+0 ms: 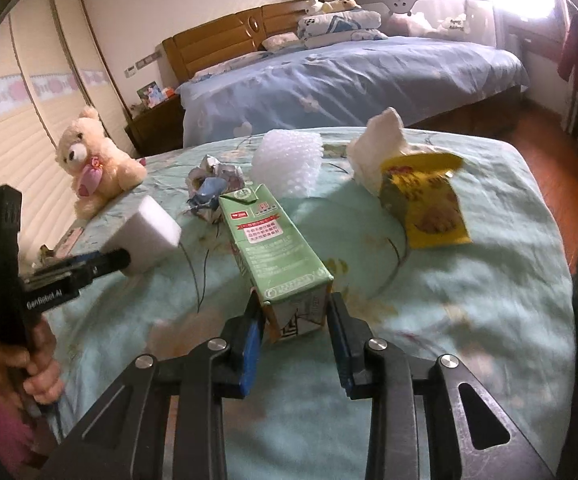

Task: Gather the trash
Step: 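Grasp the white foam block with the left tool while the right tool grasps the green milk carton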

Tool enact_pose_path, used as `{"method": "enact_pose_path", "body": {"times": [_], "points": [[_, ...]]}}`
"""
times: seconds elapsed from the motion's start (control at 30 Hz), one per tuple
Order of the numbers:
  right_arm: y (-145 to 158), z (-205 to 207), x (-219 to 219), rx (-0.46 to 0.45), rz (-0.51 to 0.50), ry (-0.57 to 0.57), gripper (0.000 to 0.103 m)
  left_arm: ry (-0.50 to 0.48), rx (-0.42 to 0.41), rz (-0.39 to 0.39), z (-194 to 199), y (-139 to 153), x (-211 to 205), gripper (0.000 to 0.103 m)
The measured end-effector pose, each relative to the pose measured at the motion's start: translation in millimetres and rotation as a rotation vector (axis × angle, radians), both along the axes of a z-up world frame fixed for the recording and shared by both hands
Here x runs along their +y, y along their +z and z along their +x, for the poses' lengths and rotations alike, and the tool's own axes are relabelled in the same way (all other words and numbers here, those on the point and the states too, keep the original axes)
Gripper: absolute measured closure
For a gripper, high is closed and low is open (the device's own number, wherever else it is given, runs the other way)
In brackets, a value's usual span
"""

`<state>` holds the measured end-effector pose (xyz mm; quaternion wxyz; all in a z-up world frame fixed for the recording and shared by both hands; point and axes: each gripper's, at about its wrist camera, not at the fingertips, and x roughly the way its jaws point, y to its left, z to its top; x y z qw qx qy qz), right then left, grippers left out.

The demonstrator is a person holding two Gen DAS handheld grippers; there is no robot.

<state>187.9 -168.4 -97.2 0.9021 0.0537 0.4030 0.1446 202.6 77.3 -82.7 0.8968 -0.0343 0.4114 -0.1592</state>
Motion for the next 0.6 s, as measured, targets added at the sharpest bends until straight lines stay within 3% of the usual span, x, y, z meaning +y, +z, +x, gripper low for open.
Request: {"method": "enact_pose_path", "body": {"times": [0.6], "points": [[20,-79,-53,-0.052,0.009,-0.099,0.072,-0.092,0.005,0.030,-47,11,-97,0.074]]}}
